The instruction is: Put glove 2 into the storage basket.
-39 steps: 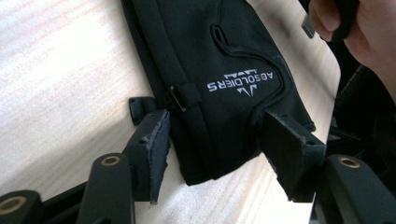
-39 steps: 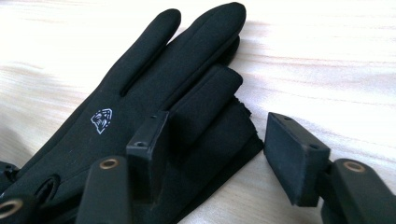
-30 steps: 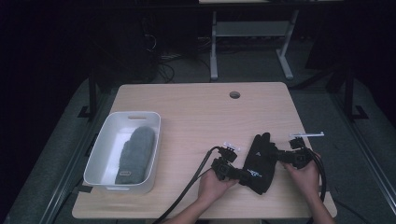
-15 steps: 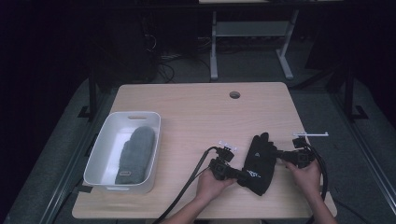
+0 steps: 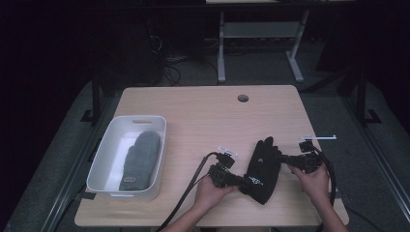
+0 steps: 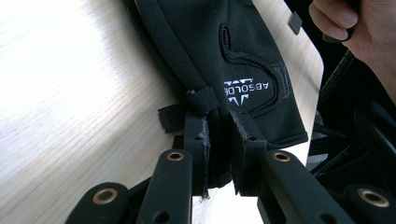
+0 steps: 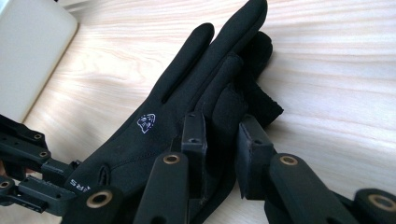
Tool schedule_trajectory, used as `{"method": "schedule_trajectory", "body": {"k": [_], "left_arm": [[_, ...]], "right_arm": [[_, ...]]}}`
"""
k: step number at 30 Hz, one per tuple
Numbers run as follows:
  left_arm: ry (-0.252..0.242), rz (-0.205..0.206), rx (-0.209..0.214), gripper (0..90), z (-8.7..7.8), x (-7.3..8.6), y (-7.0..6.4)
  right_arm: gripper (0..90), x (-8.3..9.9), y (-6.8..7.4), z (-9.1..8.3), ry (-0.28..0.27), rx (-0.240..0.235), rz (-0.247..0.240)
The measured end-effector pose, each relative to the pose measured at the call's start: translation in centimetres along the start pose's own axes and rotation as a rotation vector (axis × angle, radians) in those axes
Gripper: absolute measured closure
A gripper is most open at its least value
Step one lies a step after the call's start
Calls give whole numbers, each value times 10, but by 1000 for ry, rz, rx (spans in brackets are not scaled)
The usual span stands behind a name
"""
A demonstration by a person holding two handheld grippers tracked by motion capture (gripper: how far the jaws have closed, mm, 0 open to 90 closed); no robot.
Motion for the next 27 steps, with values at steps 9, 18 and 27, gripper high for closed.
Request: {"method": "schedule_trajectory", "body": {"k": [9,18,27], "left_arm": [[-30,16,2,788,-23,1,-5],[-63,35,-15,788,-57,2,-12],[-99,38,-28,787,-82,0,-16]], "right_arm": [[752,-13,20,-3,-10,-37,-13],[751,-30,46,-4,-30,-101,-18],[751,-49,68,-5,-46,-164,-25]]}}
Point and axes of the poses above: each handheld gripper's, and its own axes: z roughly forward along the jaws, x roughly out of its underside, y roughly to its left, the point moved 3 cm from there along z, roughly forward along the jaws, and after that the axes turned 10 degrees about x, right-handed, at the moved point
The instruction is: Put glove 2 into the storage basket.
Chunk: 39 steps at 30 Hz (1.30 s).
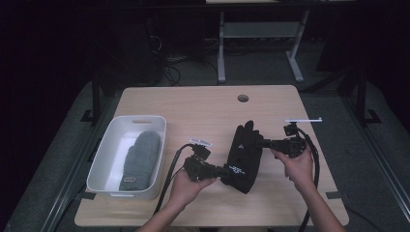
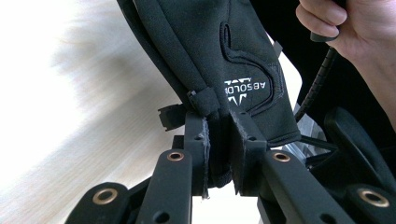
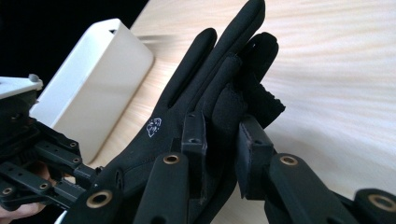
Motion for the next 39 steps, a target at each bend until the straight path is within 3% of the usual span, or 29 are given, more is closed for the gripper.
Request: {"method": "schedule_trajectory", "body": {"k": [11,39], "left_arm": [[-33,7,-8,788,-30,-6,-2],[-107,-6,-39,788,-90,-6,5]], "right_arm": [[751,-20,20,7,-6,-56,4],[749,-58,71,36,11,-133,-29]]}}
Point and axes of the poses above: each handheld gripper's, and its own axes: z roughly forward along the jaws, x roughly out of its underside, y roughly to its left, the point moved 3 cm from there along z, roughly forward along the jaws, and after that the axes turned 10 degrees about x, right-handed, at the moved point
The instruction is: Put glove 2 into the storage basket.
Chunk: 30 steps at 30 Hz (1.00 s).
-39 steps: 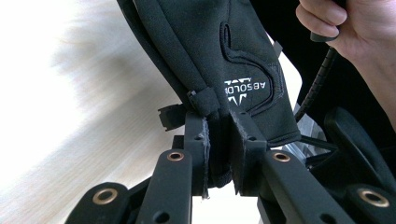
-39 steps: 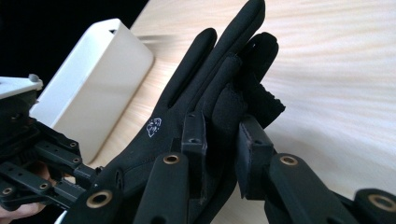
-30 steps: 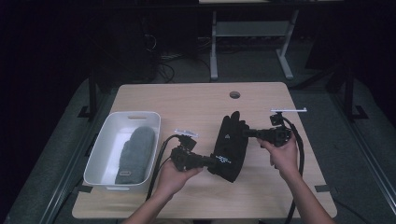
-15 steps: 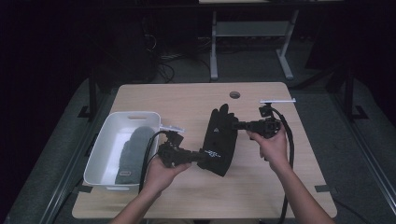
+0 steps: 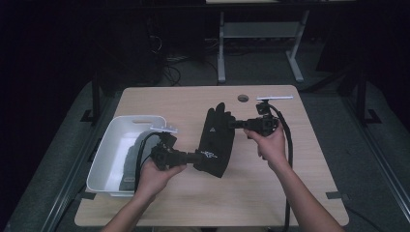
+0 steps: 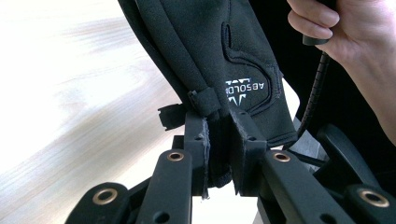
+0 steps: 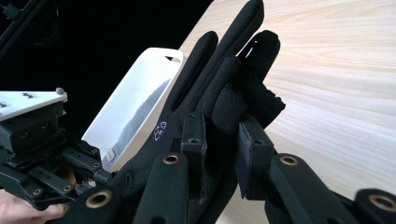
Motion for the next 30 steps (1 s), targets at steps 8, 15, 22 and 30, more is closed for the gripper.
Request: {"method": "schedule_trajectory", "body": {"k": [8,15,22,30], "left_arm": [[-29,-24,4,787,-15,-1,5],[-39,-28,-8,787,-27,-1,7],[-52,-24,-25,787,-41,0,8],[-63,-17,-38,788,-50,2,9]], "right_arm": [[747,-10,12,11,9,-13,-13],[746,-15,19,20,19,-20,-18],[746,-21,30,30,24,-21,-39],[746,-25,39,38,34,-27,-53]]}}
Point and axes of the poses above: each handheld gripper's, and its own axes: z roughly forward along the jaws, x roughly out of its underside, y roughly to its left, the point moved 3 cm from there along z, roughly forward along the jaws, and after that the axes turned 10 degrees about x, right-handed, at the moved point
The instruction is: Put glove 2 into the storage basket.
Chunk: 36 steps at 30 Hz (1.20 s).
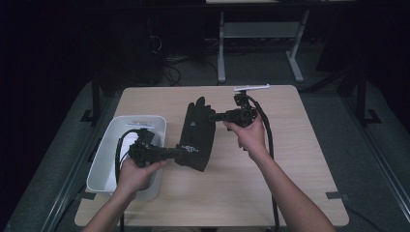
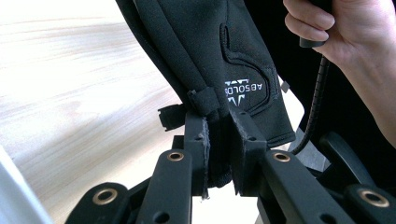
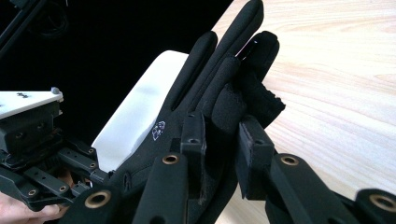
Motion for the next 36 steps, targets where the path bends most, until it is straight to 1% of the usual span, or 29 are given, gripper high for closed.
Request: {"method": "schedule_trajectory", "body": {"k": [2,5,8,9,17,24,25,26,28,30,32,35,36], "left_arm": [[-5,-2,-2,787,-4,0,1],[-7,-1,-8,788,-6,0,1],[-14,0,-12,787,-12,0,0],[-15,6,-15,787,-13,0,0],[-20,5,-23,788,-21,2,0],[-33,1,-37,788,-30,2,-1],[-32,11,-39,788,-32,2,-1],[-39,9,-46,788,-35,3,-2],[-35,12,-52,788,-37,4,-2],[-37,8,-54,788,-39,5,-1],[-47,-1,-58,788,-44,7,0],[-43,3,-64,788,-48,8,1],[-48,-3,-66,788,-50,8,1]], "right_arm": [[746,-2,3,3,2,-2,-9],[746,-4,5,4,6,-4,-6],[746,-7,10,8,5,-6,-18],[746,-8,11,8,6,-6,-20],[746,-10,17,14,16,-10,-29],[746,-14,26,18,18,-13,-50],[746,-15,28,18,22,-14,-50],[746,-17,31,20,17,-19,-55],[746,-17,33,22,18,-21,-60],[746,-17,34,23,23,-20,-58],[746,-19,38,28,26,-25,-66],[746,-19,41,31,30,-28,-67],[746,-21,45,34,33,-32,-71]]}}
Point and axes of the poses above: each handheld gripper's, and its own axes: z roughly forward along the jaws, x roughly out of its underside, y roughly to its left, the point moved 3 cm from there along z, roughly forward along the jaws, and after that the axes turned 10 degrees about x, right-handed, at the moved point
